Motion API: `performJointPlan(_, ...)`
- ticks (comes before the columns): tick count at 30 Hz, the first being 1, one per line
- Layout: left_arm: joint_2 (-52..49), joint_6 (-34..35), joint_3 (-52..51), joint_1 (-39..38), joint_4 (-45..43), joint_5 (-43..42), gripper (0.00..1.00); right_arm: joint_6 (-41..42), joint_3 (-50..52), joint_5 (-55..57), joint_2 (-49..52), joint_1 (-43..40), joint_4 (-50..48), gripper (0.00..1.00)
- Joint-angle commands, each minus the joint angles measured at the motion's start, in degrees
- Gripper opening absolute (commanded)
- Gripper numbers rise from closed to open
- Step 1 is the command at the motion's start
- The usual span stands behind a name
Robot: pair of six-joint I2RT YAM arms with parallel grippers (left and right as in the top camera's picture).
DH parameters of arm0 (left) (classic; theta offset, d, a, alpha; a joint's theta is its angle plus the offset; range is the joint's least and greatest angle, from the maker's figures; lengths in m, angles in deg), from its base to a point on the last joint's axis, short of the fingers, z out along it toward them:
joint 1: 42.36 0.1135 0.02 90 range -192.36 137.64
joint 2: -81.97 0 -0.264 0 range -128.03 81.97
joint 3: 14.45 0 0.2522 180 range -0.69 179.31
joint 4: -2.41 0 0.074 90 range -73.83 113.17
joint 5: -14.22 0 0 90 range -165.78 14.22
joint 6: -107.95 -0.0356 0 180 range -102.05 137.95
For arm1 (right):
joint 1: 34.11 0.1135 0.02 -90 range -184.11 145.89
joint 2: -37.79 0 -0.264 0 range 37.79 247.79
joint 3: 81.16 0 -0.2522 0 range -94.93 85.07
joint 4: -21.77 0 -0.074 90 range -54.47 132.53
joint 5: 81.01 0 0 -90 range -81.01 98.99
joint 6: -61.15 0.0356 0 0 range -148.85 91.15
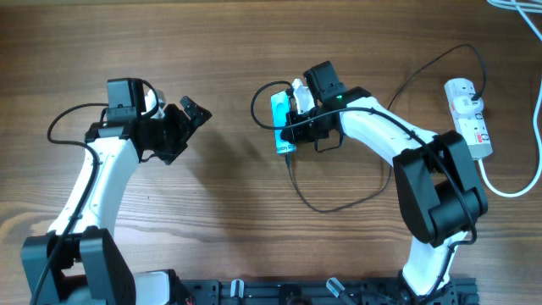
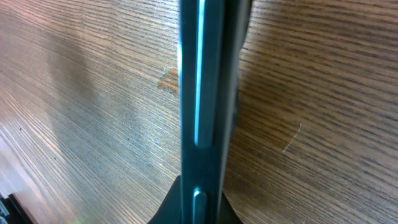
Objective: Plug charger to phone and switch on socket
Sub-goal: 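Lower the plugged phone onto the table with the right gripper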
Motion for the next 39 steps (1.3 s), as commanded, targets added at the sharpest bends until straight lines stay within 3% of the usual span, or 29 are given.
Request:
performJointPlan(1, -0.26, -1.11, 0.07, 0.33, -0.04, 0.55, 1.00, -0.74, -0.63, -0.24, 1.46, 0.26, -0.37, 0.04)
performJointPlan(33, -0.26, -1.11, 0.07, 0.33, -0.04, 0.55, 1.00, 1.86, -0.63, 0.13, 1.46, 0.26, -0.26, 0.04)
performJointPlan(34, -0.26, -1.11, 0.07, 0.33, -0.04, 0.55, 1.00, 1.86, -0.63, 0.13, 1.46, 0.26, -0.26, 0.06)
performJointPlan(36, -0.26, -1.11, 0.07, 0.33, -0.04, 0.55, 1.00, 1.90, -0.63, 0.15, 1.46, 0.26, -0.31, 0.19)
performJointPlan(39, -0.26, -1.11, 0.07, 0.33, -0.04, 0.55, 1.00, 1.86, -0.63, 0.15, 1.46, 0.24, -0.28, 0.24)
